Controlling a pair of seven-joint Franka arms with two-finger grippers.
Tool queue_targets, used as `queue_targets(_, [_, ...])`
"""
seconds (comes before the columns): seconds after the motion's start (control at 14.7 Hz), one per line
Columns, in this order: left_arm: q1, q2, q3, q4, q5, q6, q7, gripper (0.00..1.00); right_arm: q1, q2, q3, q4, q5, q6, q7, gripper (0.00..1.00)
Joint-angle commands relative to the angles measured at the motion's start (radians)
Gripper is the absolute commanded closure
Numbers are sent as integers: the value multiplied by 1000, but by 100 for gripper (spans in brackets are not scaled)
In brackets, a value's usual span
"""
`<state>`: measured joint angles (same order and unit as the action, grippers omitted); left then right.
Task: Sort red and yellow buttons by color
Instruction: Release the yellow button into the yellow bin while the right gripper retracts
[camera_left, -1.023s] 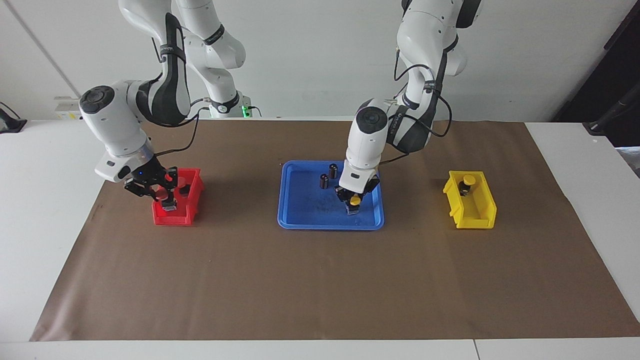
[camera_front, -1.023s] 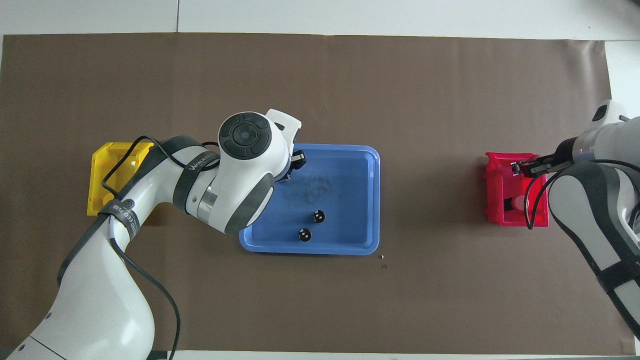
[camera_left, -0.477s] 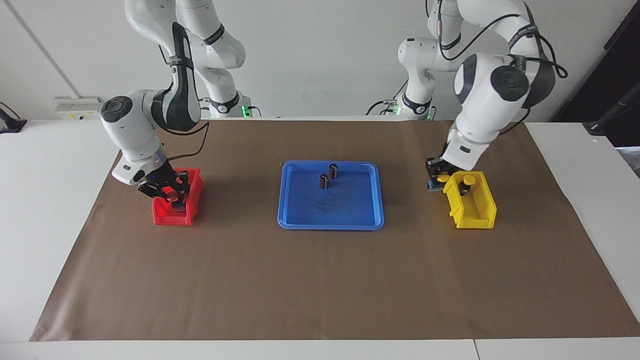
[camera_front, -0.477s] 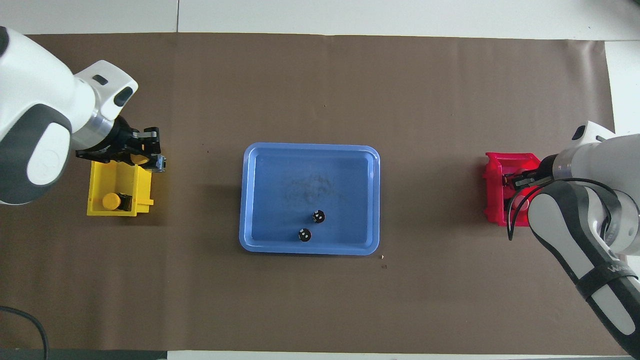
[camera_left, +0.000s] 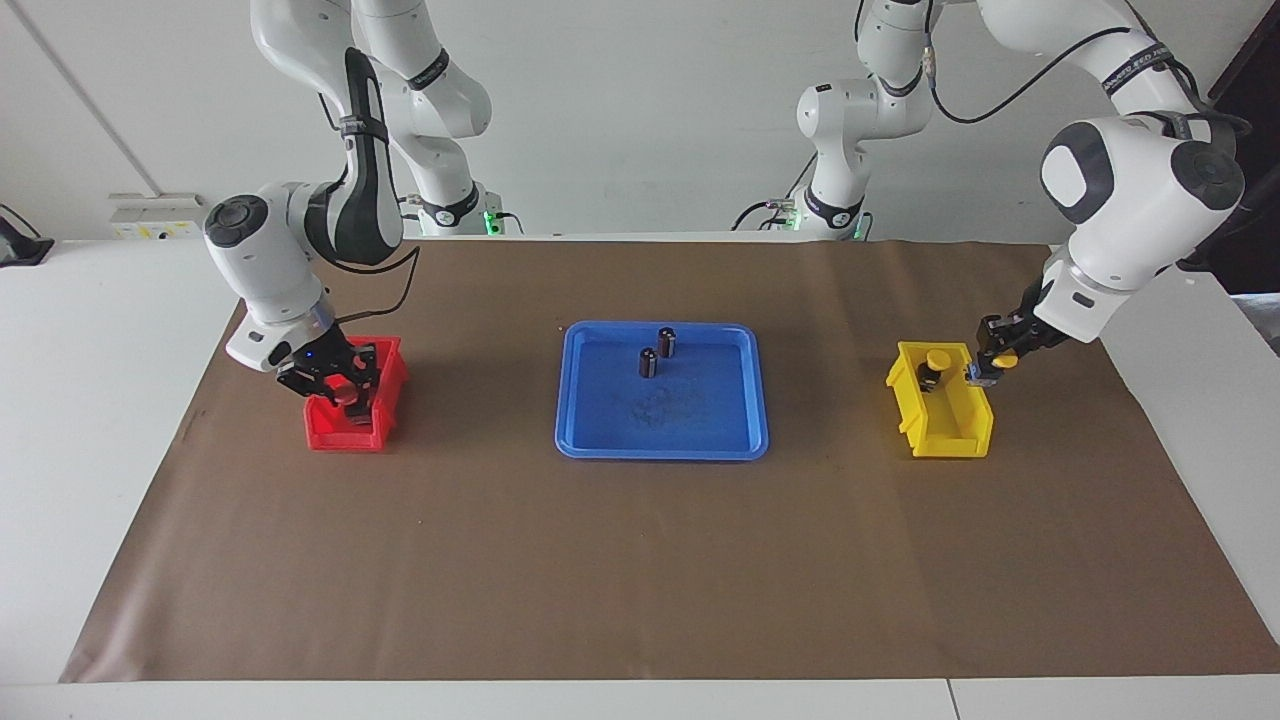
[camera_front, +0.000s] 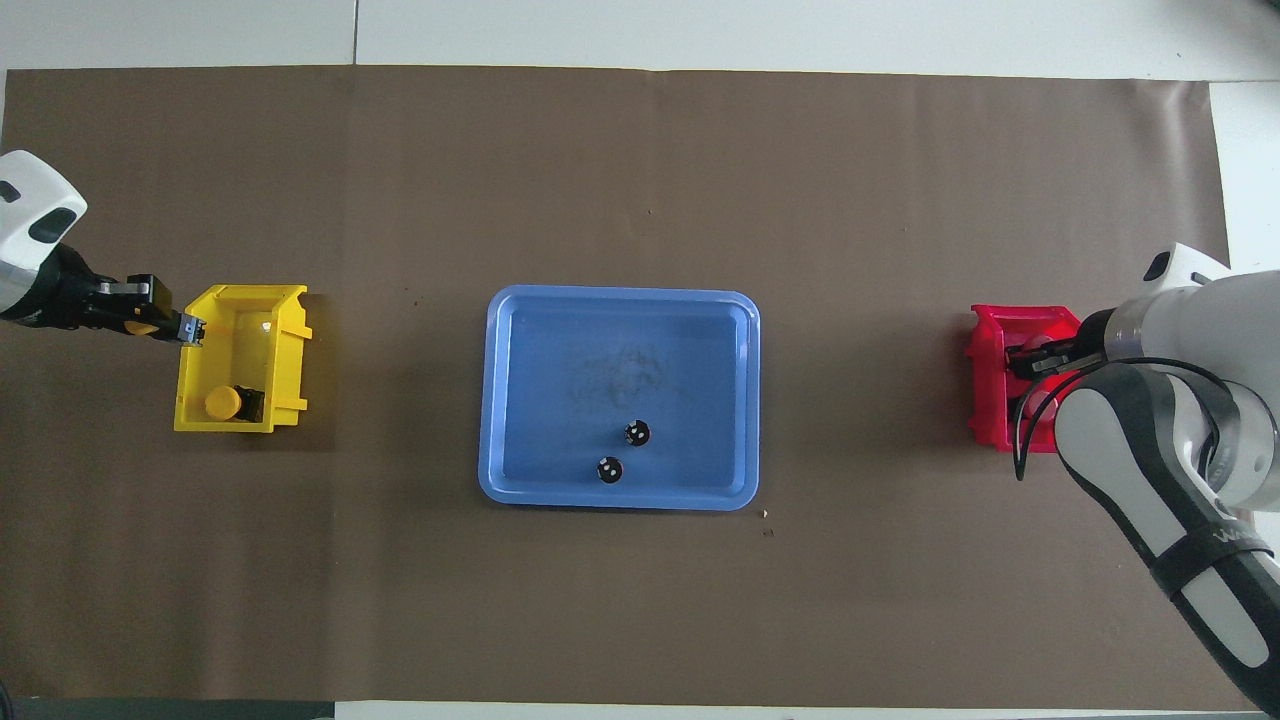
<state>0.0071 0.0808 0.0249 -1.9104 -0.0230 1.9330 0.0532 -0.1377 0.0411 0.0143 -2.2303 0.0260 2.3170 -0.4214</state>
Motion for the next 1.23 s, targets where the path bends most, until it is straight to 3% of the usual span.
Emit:
queue_targets(0.0, [-1, -42, -11, -75, 2, 61, 5, 98, -5, 10, 7, 150, 8, -190, -11, 30])
queue_targets(0.07, [-7, -36, -11, -79, 2, 78, 1, 98, -2, 6, 7, 199, 8, -255, -4, 26])
queue_targets(0.2, [-12, -35, -11, -131, 2, 153, -3, 98, 0, -6, 12, 283, 8, -374, 50, 4])
queue_targets(0.27, [-12, -33, -11, -156, 2, 187, -3, 98, 1, -23, 13, 337, 6, -452, 88, 0])
queue_targets(0.48, [-12, -21, -11, -170, 2, 218, -6, 98, 12, -29, 13, 515, -14, -681, 170, 0])
queue_targets(0.68, [-15, 0, -11, -171, 2, 238, -15, 98, 0, -27, 7, 650, -32, -836, 188, 0])
queue_targets(0.82, [-15, 4, -11, -191, 2, 274, -15, 98, -8, -15, -2, 719, -34, -873, 190, 0])
queue_targets(1.16, [-45, 36, -11, -203, 2, 316, -50, 98, -14, -14, 4, 722, -83, -878, 213, 0])
